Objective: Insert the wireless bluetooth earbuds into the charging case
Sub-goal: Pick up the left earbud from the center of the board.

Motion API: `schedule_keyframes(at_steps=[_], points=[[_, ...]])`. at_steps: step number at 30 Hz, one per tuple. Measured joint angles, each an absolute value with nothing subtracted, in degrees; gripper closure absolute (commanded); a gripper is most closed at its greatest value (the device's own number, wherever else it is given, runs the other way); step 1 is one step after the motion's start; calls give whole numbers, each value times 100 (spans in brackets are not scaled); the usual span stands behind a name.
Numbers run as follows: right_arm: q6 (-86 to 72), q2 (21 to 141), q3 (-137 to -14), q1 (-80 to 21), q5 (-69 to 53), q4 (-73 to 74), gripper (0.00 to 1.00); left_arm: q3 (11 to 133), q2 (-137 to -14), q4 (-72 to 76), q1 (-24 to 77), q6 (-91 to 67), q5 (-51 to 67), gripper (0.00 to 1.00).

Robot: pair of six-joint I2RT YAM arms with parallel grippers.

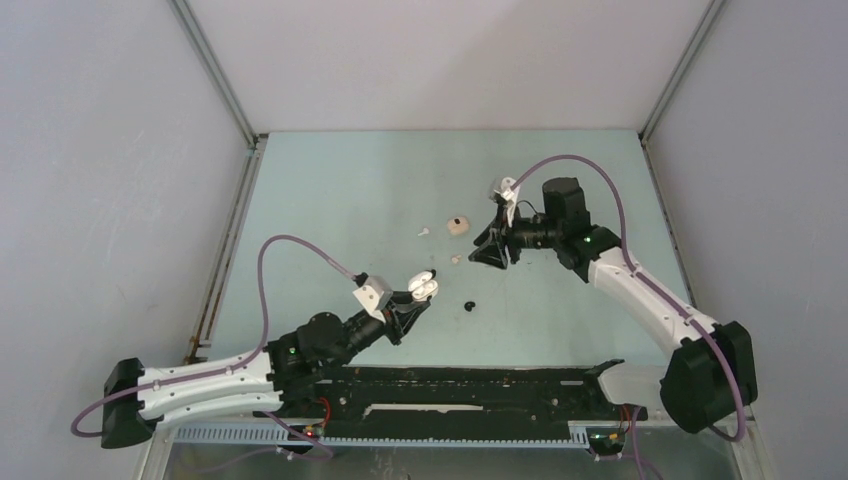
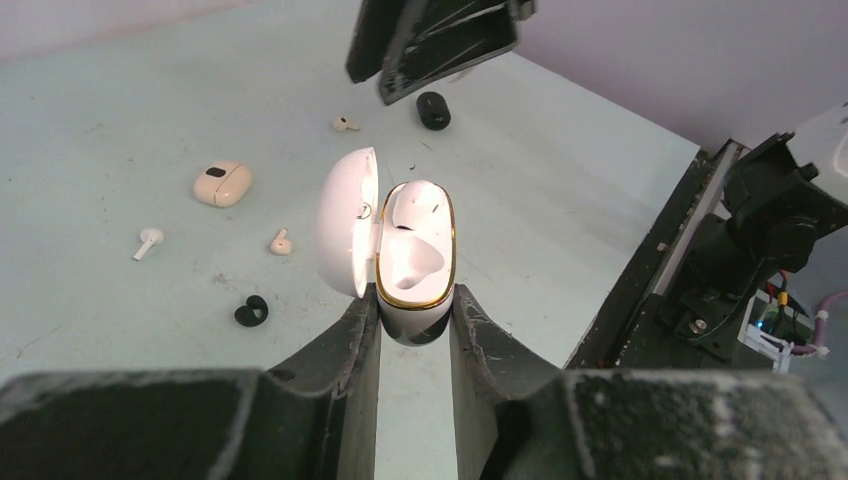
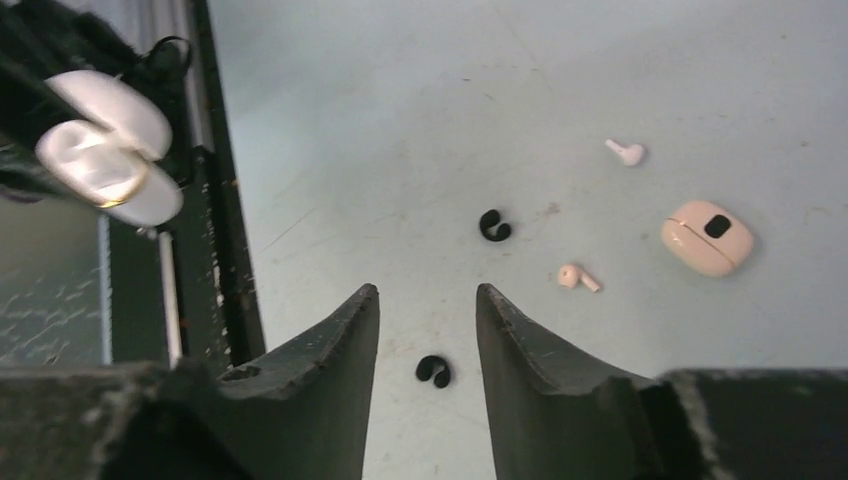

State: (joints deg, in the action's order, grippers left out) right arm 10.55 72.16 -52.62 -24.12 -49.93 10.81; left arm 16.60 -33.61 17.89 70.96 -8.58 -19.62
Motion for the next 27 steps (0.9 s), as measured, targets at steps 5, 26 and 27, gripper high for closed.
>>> schedule_keyframes(at_steps=[5, 26, 27], points=[[998, 8228, -6064, -2770, -4353, 1125, 66, 1660, -2919, 1481, 7096, -985, -1990, 100], [38, 13441, -10606, -3030, -2637, 2154, 58, 1660, -2318, 390, 7096, -1216, -2043, 100], [23, 13517, -10735, -3030, -2611, 2228, 58, 1660, -2320, 368, 7096, -1221, -2056, 100]])
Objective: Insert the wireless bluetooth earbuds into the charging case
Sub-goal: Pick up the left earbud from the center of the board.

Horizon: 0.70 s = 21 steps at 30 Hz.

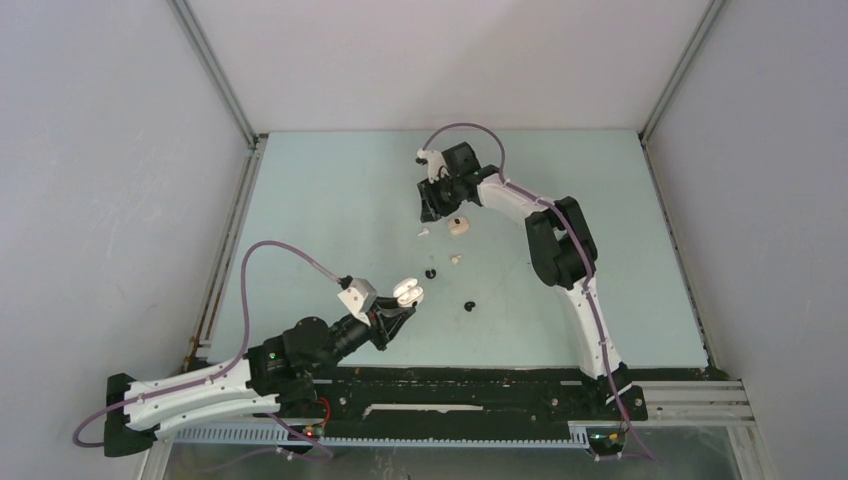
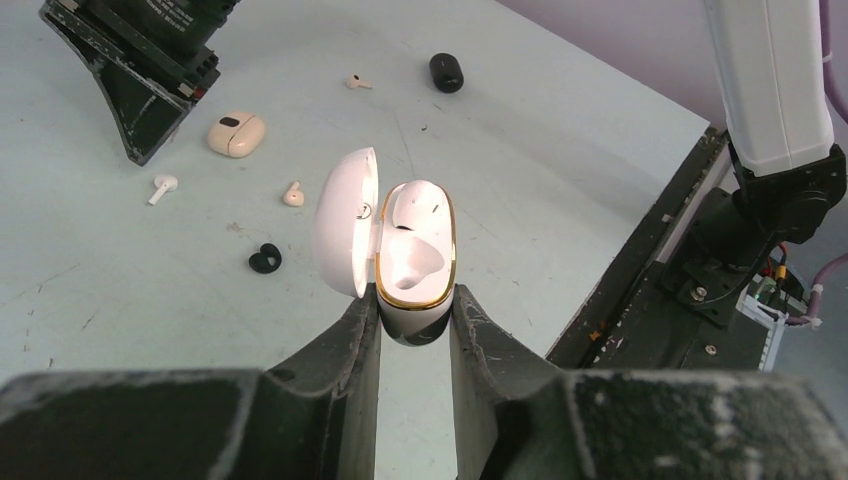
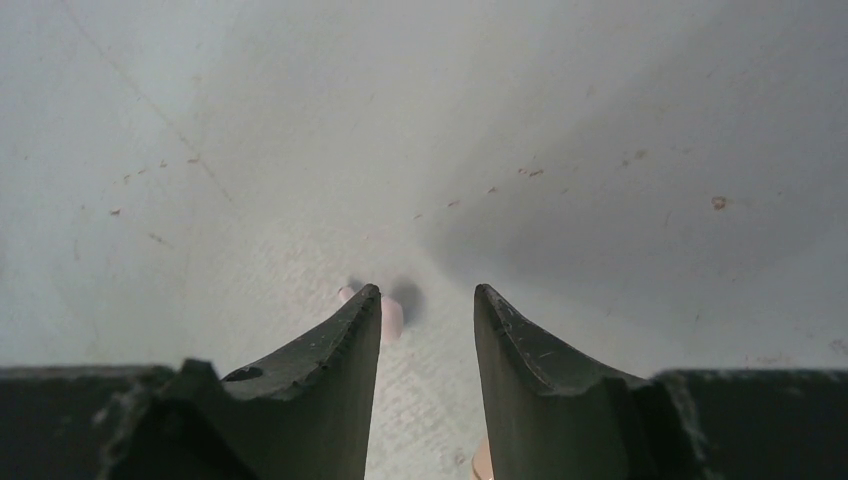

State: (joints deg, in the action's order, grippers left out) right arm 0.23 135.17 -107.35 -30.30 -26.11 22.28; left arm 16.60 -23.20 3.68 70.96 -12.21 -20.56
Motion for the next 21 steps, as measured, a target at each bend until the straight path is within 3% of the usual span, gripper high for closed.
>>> schedule_keyframes(at_steps=[8, 21], points=[[-34, 13815, -11500, -3079, -2276, 2797, 57, 1660, -2515, 384, 7096, -1262, -2078, 100], [285, 14014, -11771, -3284, -1973, 3562, 57, 1660, -2517, 478, 7096, -1354, -2075, 100]])
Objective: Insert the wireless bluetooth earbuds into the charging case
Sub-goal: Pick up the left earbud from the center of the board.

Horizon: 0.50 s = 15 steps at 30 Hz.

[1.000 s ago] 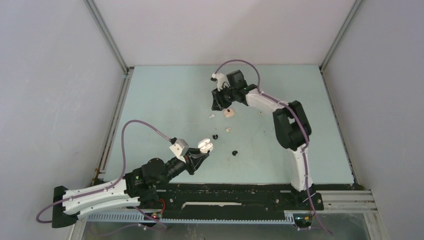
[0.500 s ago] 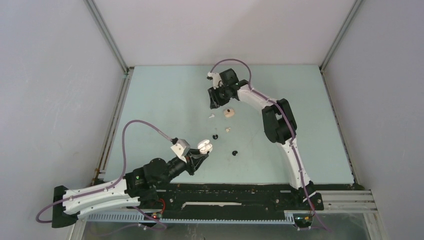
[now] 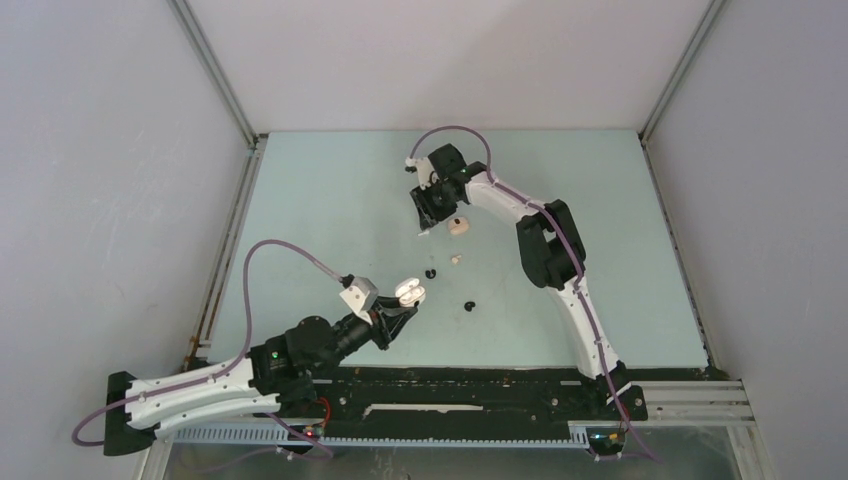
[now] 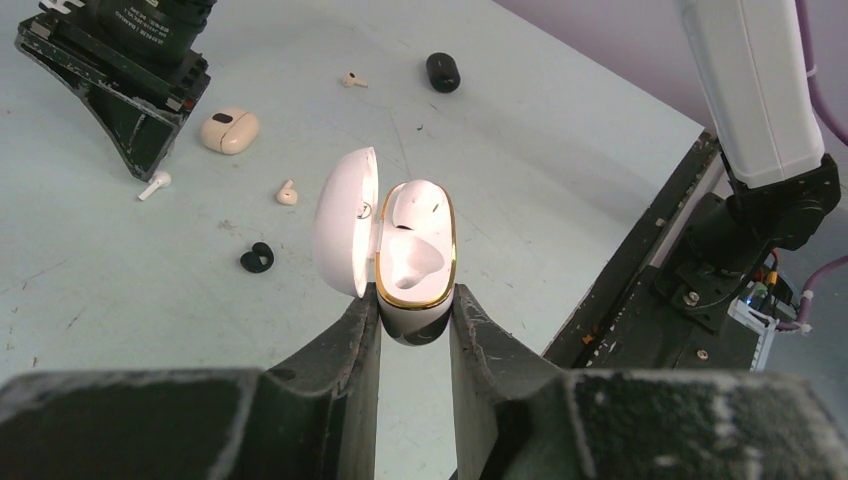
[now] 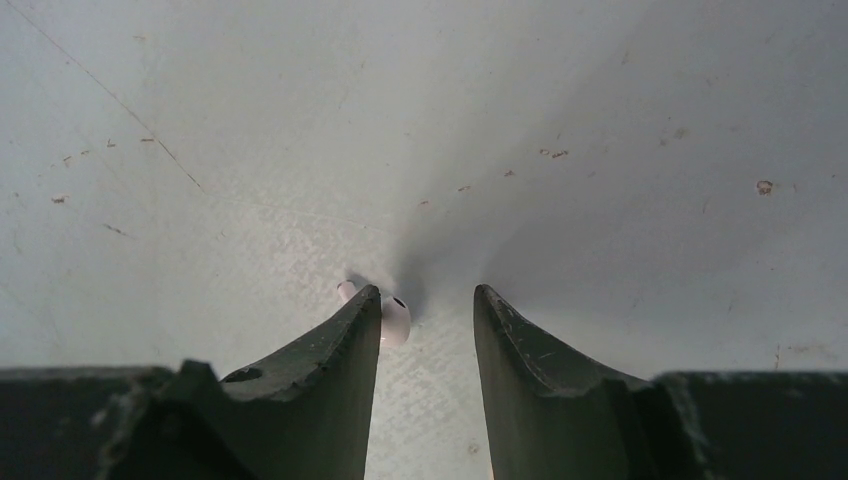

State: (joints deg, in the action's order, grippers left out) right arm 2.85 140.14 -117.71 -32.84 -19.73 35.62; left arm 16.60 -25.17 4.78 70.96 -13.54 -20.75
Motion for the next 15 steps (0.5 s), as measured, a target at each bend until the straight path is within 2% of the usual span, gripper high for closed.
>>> schedule_keyframes(at_steps=[7, 15], points=[[464, 13955, -11649, -3400, -1824, 3518, 57, 1660, -2458, 480, 7096, -1354, -2075, 100], [659, 13541, -10960, -3664, -1584, 3345, 57, 1660, -2366, 482, 7096, -1352, -2073, 100]])
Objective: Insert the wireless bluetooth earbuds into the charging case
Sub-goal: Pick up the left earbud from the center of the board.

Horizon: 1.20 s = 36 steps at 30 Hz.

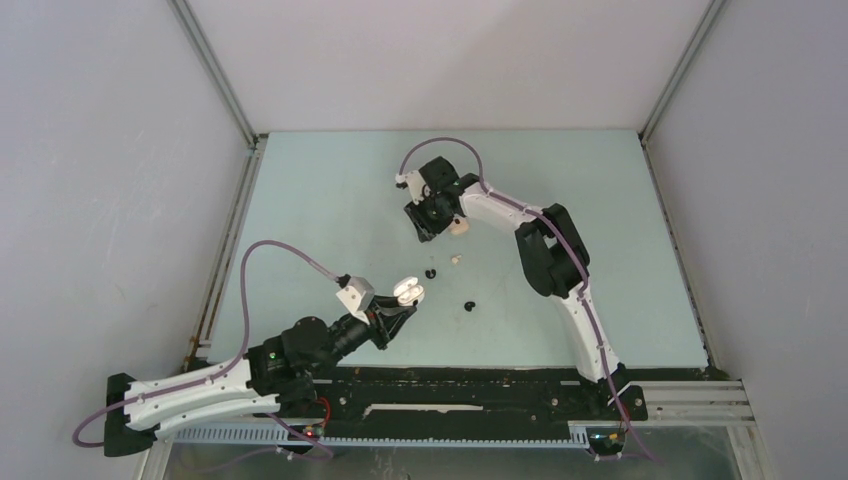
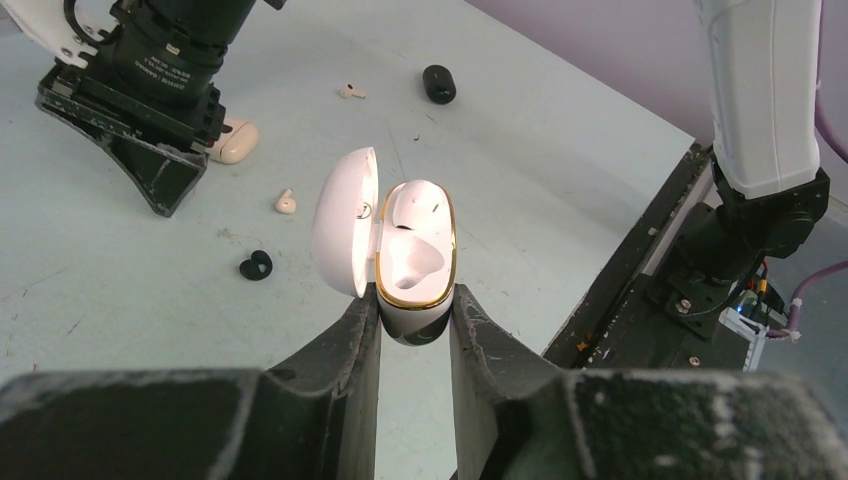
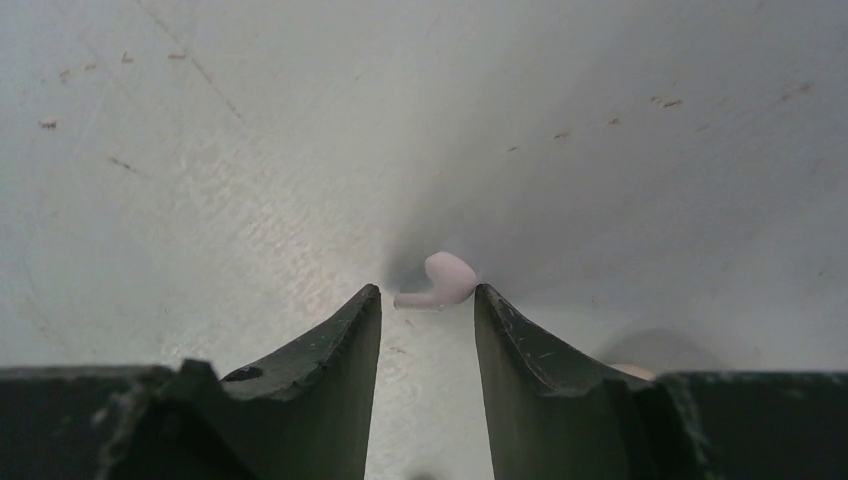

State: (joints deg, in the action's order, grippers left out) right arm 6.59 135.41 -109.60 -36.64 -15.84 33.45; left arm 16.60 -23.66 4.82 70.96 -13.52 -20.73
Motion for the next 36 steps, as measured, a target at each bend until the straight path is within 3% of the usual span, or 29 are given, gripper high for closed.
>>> schedule_keyframes(at_steps=[10, 20, 36], points=[[764, 13275, -10547, -3730, -1417, 3280, 57, 1660, -2333, 486, 7096, -1352, -2051, 100], [642, 13275, -10569, -3699, -1695, 3312, 46, 1660, -2322, 486, 7096, -1356, -2029, 100], [395, 13749, -11369, -3708, -1258, 3428, 56, 1660, -2526, 497, 7096, -1356, -1907, 100]])
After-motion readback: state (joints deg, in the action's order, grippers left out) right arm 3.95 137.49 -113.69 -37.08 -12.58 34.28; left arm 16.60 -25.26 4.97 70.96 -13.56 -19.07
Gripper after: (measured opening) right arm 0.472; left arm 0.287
